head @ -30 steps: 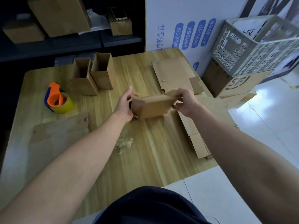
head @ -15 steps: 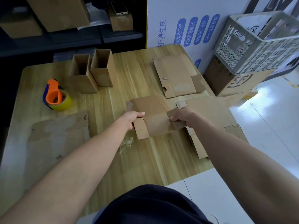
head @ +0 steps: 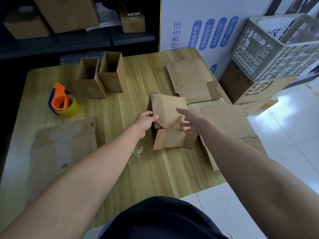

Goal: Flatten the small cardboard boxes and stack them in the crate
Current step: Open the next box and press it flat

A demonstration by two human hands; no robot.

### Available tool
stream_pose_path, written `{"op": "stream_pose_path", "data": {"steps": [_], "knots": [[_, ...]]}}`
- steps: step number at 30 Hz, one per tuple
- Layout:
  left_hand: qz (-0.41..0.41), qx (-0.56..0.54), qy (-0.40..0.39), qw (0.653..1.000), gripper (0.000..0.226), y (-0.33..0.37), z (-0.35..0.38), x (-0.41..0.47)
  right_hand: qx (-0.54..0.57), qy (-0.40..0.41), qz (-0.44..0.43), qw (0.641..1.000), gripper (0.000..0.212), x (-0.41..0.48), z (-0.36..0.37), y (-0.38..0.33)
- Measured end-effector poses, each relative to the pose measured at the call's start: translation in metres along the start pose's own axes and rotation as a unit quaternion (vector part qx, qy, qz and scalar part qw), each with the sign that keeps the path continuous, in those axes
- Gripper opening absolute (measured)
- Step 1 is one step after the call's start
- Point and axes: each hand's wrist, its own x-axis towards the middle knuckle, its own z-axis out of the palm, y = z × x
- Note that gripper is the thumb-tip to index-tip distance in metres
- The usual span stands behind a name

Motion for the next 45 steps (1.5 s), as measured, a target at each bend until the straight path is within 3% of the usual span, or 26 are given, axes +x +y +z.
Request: {"op": "stream_pose_path", "data": {"steps": [2,7,13,15,19,23,28,35,39,42,45], "knots": [[0.006,-0.02,0.023,1.0,0.007,0.001,0.001,0.0,-0.022,0.026,-0.022,0.999,0.077,0.002,0.003,-0.003],[0.014,-0.125,0.032,0.992,0.027,0.014,-0.006,-0.004,-0.049,0.113,-0.037,0.992,0.097,0.003,-0.002,-0.014],[0.022,-0.183,-0.011,0.983,0.023,0.03,-0.016,-0.017,0.088,0.0,-0.07,0.994,0.096,-0.003,-0.01,-0.03],[0.02,-0.171,-0.035,0.984,0.013,0.032,-0.016,-0.02,0.096,0.002,-0.081,0.992,0.095,-0.006,-0.006,-0.034],[-0.021,-0.169,-0.009,0.985,0.072,0.038,-0.022,-0.02,0.094,0.003,-0.08,0.992,0.099,-0.009,-0.001,-0.039],[-0.064,-0.213,0.026,0.975,0.096,0.05,-0.024,-0.024,0.064,-0.004,-0.071,0.995,0.105,-0.011,0.002,-0.038],[-0.065,-0.149,0.08,0.983,0.078,0.043,-0.031,-0.015,0.019,0.019,-0.067,0.997,0.103,-0.014,0.003,-0.036],[-0.01,-0.031,0.049,0.998,0.079,0.016,-0.031,-0.011,-0.066,0.054,-0.048,0.995,0.047,-0.01,0.005,-0.015],[0.019,-0.035,0.019,0.999,0.06,0.023,-0.029,-0.012,-0.023,0.081,-0.032,0.996,0.03,-0.012,0.001,-0.019],[0.035,-0.076,0.017,0.996,0.019,0.028,-0.029,-0.012,-0.025,0.099,-0.053,0.993,0.026,-0.014,-0.003,-0.028],[0.054,-0.121,0.03,0.991,0.016,0.038,-0.028,-0.013,-0.001,0.115,-0.095,0.989,0.031,-0.017,-0.001,-0.034]]}}
